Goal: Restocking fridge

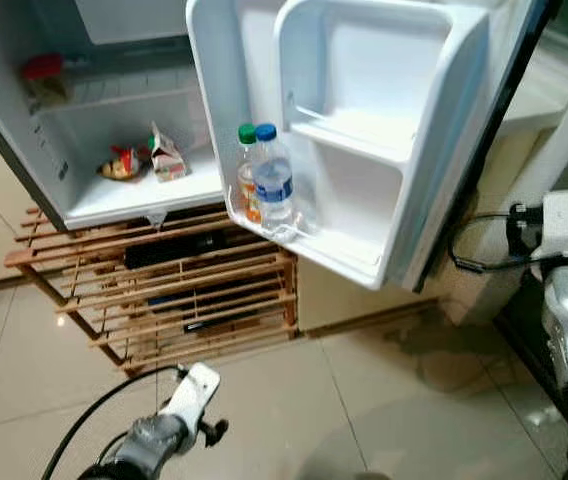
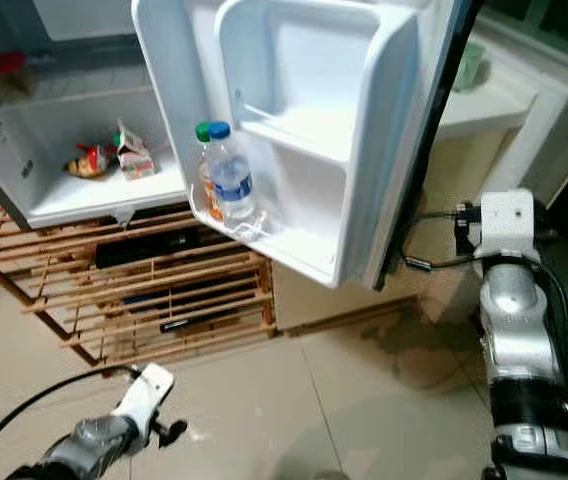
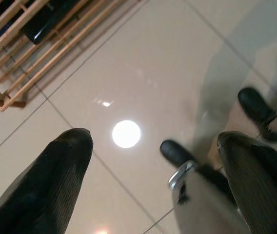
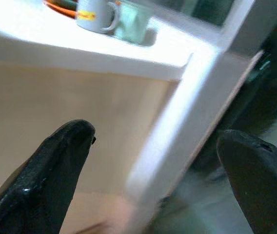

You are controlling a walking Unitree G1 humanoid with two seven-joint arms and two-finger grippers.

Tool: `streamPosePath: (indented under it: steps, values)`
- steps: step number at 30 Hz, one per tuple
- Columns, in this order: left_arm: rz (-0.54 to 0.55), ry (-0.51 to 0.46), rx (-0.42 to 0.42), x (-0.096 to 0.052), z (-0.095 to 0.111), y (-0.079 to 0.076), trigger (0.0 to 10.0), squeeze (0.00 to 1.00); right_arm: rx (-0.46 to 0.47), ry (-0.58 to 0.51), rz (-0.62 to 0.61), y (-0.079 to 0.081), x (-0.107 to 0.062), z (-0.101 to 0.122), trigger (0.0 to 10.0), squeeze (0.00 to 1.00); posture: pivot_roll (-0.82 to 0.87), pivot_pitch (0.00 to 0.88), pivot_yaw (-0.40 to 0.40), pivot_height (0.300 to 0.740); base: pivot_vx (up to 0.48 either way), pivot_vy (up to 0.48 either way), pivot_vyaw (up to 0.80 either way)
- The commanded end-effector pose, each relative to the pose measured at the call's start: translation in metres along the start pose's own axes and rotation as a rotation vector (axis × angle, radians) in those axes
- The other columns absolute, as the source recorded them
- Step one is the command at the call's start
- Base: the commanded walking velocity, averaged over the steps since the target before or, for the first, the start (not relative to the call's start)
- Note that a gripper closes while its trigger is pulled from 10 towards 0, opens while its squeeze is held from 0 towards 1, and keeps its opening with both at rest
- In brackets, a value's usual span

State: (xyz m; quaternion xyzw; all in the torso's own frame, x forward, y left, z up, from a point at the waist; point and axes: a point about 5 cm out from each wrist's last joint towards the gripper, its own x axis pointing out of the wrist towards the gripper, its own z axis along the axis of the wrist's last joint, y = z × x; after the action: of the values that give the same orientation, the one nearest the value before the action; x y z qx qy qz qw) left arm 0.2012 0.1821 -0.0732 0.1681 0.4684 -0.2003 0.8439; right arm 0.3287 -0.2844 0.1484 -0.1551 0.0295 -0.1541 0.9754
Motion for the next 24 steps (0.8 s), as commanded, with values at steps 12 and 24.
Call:
streamPosePath:
  steps: [12, 24]
  values:
    - [0.024, 0.093, -0.257, -0.002, -0.026, -0.005, 10.0, 0.00, 0.349, -0.136, 0.624, 0.074, -0.025, 0.066, 10.0, 0.02, -0.27, 0.000, 0.052, 0.740, 0.000, 0.000, 0.00]
    - [0.061, 0.342, -0.287, -0.025, -0.100, -0.005, 10.0, 0.00, 0.623, -0.247, 1.279, 0.079, -0.126, 0.152, 10.0, 0.01, -0.31, 0.000, 0.085, 0.740, 0.000, 0.000, 0.00]
